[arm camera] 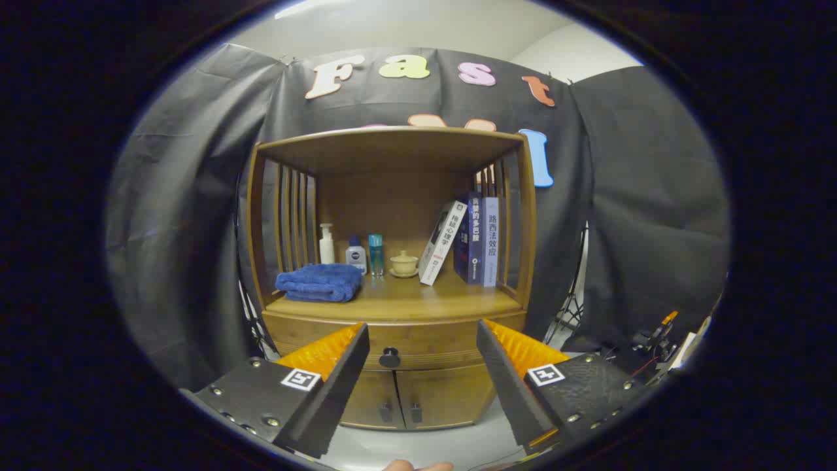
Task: Pull open the drawer, take out the items inside it, and place them on the countertop above the cabinet.
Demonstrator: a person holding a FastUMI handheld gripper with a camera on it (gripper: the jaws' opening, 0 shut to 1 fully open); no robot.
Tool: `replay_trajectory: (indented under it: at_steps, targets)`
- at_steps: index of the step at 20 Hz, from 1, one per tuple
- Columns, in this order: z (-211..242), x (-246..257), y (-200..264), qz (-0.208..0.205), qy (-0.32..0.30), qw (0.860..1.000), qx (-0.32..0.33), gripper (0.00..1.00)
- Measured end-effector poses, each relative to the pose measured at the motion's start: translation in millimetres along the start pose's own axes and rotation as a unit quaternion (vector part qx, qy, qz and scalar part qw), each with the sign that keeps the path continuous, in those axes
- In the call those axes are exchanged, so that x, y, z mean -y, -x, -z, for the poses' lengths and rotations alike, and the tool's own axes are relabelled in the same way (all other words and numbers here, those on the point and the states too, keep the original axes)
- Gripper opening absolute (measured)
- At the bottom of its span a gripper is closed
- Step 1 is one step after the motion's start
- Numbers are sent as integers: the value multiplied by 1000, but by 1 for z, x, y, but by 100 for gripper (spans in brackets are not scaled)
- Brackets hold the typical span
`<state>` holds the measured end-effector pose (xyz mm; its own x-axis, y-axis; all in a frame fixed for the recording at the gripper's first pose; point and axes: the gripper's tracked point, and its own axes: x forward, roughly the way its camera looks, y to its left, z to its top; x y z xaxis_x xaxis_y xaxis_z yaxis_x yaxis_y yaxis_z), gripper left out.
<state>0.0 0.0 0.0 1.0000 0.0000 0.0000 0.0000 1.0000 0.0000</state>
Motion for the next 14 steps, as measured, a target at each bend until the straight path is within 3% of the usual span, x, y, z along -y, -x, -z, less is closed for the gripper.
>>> replay_trajectory:
  at_steps: [4,14]
  targets:
    - [2,-6,3,3,-22,1000,18,99]
    - [9,-40,-13,-24,1,1000,11,99]
